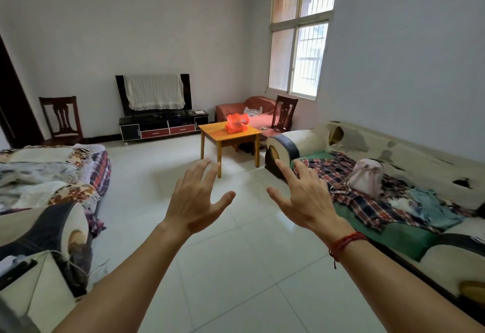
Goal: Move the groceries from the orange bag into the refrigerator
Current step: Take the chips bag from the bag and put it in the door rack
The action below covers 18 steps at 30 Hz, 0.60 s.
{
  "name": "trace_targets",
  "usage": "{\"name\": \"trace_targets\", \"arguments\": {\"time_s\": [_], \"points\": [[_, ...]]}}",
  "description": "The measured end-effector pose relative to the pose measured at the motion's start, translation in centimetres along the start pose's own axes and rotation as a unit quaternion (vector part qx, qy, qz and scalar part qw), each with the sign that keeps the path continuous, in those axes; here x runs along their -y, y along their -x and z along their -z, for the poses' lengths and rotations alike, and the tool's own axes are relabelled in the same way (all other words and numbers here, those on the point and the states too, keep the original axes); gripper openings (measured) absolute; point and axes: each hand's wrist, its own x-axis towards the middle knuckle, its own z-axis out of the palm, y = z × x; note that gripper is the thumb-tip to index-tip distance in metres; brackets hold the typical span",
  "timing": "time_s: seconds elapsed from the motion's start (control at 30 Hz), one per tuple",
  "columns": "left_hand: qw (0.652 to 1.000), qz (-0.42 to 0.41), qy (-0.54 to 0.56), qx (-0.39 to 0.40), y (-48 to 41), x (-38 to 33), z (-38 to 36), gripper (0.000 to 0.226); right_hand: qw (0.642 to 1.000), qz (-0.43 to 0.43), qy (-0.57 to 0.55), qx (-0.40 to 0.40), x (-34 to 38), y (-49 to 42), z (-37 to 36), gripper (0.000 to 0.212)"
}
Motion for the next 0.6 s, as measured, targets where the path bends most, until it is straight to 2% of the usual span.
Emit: {"name": "trace_targets", "arguments": {"time_s": [0.3,0.6], "points": [[1.000,-0.004,0.003,0.024,-5.3,1.6,-5.7,0.080,1.000,-0.008,0.002,0.013,-2.8,-5.5,-4.5,0.070],[0.999,-0.001,0.023,0.022,-16.1,8.7,-14.5,0.079,1.000,-0.005,0.021,0.020,-4.2,-18.4,-12.3,0.068]]}}
